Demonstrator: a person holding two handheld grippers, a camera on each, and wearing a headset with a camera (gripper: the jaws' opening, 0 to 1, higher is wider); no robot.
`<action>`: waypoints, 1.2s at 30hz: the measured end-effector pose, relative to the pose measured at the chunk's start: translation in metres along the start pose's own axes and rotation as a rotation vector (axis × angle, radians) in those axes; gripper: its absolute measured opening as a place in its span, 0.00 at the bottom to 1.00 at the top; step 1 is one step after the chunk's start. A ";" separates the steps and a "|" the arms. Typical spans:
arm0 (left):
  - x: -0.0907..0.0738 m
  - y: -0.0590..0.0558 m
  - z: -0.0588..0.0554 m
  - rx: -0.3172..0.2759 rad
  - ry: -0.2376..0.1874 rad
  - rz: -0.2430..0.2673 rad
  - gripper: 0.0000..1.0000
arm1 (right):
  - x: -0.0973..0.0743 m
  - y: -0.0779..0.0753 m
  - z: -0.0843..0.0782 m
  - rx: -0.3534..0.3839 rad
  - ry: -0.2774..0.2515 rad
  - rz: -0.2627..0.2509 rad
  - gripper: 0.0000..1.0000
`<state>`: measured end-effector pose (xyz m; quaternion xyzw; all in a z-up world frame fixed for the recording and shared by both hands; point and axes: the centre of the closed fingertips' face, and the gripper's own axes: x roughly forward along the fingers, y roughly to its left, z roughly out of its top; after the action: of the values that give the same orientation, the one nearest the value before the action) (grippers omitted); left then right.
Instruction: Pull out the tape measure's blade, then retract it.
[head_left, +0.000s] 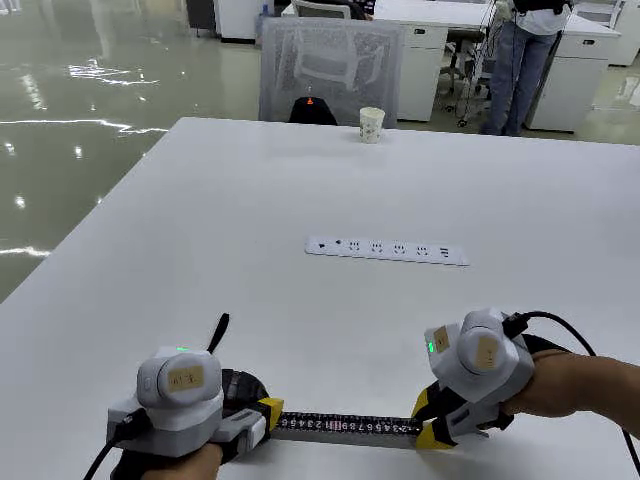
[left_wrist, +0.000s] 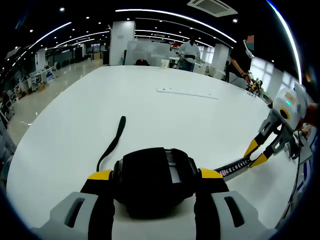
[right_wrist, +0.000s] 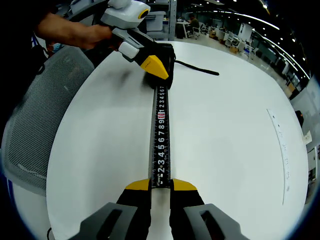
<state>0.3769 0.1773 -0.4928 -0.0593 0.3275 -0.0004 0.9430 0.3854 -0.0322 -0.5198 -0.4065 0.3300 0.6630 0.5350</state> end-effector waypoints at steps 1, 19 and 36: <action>0.000 0.000 0.000 -0.001 0.000 0.000 0.59 | 0.000 0.000 0.001 0.000 -0.001 0.000 0.10; 0.000 0.000 0.000 -0.003 0.002 -0.004 0.60 | 0.010 -0.001 0.019 0.001 -0.023 0.006 0.10; 0.000 0.000 0.000 -0.001 0.004 -0.007 0.60 | 0.020 -0.002 0.036 -0.002 -0.042 0.010 0.10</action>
<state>0.3769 0.1775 -0.4932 -0.0612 0.3290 -0.0038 0.9423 0.3785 0.0086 -0.5212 -0.3914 0.3201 0.6744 0.5380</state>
